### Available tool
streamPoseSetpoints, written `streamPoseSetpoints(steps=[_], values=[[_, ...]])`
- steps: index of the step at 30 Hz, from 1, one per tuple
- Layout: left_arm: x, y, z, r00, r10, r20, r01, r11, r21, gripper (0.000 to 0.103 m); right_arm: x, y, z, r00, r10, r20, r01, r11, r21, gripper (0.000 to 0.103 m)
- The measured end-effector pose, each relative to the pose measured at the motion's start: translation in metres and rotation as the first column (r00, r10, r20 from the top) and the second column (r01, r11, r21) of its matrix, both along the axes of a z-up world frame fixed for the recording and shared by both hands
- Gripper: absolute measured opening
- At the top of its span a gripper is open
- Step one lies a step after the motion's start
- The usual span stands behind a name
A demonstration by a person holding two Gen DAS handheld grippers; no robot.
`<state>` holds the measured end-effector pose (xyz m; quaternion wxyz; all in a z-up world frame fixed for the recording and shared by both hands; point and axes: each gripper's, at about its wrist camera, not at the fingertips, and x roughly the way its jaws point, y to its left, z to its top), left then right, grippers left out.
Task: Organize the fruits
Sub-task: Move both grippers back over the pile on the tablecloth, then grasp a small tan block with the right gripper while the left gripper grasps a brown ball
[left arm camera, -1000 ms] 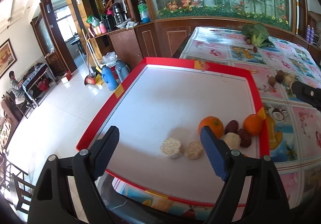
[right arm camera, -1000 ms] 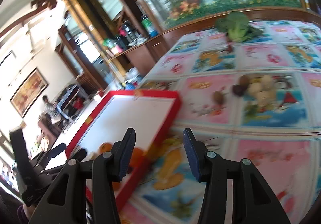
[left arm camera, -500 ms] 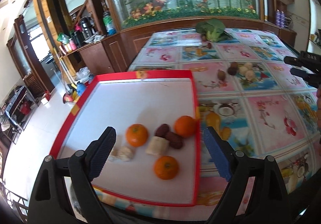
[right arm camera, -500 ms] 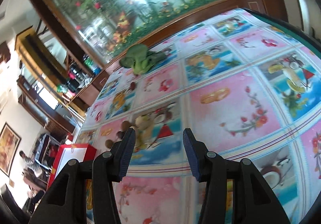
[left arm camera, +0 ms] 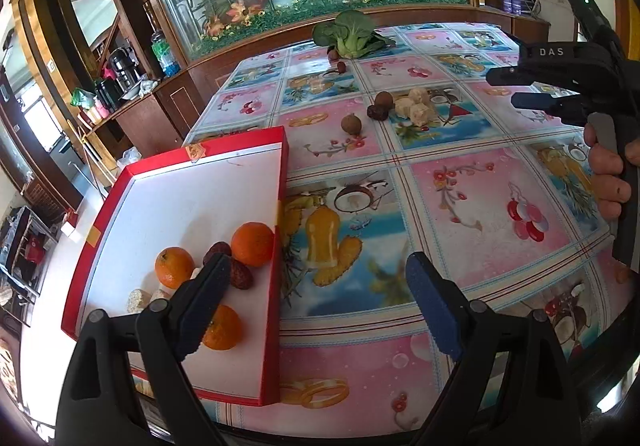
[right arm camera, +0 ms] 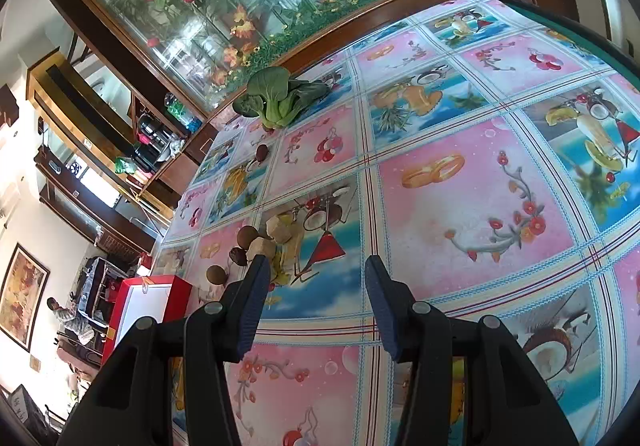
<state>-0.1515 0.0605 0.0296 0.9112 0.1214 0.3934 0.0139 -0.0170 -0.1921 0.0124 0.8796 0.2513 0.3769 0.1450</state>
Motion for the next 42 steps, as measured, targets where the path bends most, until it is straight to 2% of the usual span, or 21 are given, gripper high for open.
streamPoseSetpoints(steps=[8, 16, 23, 27, 30, 33, 37, 42], values=[[-0.006, -0.019, 0.01, 1.0, -0.014, 0.013, 0.013, 0.999, 0.043, 0.089, -0.003, 0.003, 0.005, 0.999, 0.039, 0.017, -0.039, 0.999, 0.025, 0.049], [-0.028, -0.03, 0.028, 0.999, -0.011, 0.041, 0.007, 0.997, 0.082, 0.089, -0.002, 0.007, 0.007, 0.997, 0.067, 0.027, -0.068, 0.997, 0.034, 0.049], [-0.033, -0.019, 0.038, 0.998, -0.002, 0.068, -0.003, 0.997, 0.08, 0.09, -0.004, 0.026, 0.011, 0.99, 0.12, 0.069, -0.117, 0.992, -0.038, 0.049], [-0.016, 0.0, 0.046, 0.994, 0.036, 0.099, -0.044, 0.996, 0.078, 0.09, 0.005, 0.057, 0.011, 0.972, 0.219, 0.09, -0.208, 0.97, -0.124, 0.049], [0.003, 0.012, 0.05, 0.991, 0.072, 0.115, -0.081, 0.994, 0.074, 0.09, 0.02, 0.077, 0.003, 0.97, 0.234, 0.072, -0.215, 0.956, -0.201, 0.049], [0.023, 0.021, 0.054, 0.99, 0.089, 0.111, -0.093, 0.995, 0.025, 0.09, 0.03, 0.091, -0.009, 0.964, 0.265, 0.025, -0.252, 0.939, -0.232, 0.048], [0.053, 0.021, 0.057, 0.99, 0.088, 0.11, -0.085, 0.996, -0.031, 0.09, 0.038, 0.102, -0.018, 0.965, 0.262, -0.007, -0.251, 0.92, -0.301, 0.048], [0.096, 0.003, 0.04, 0.993, 0.064, 0.094, -0.063, 0.998, -0.014, 0.09, 0.044, 0.103, -0.023, 0.963, 0.268, -0.029, -0.263, 0.91, -0.322, 0.03]])
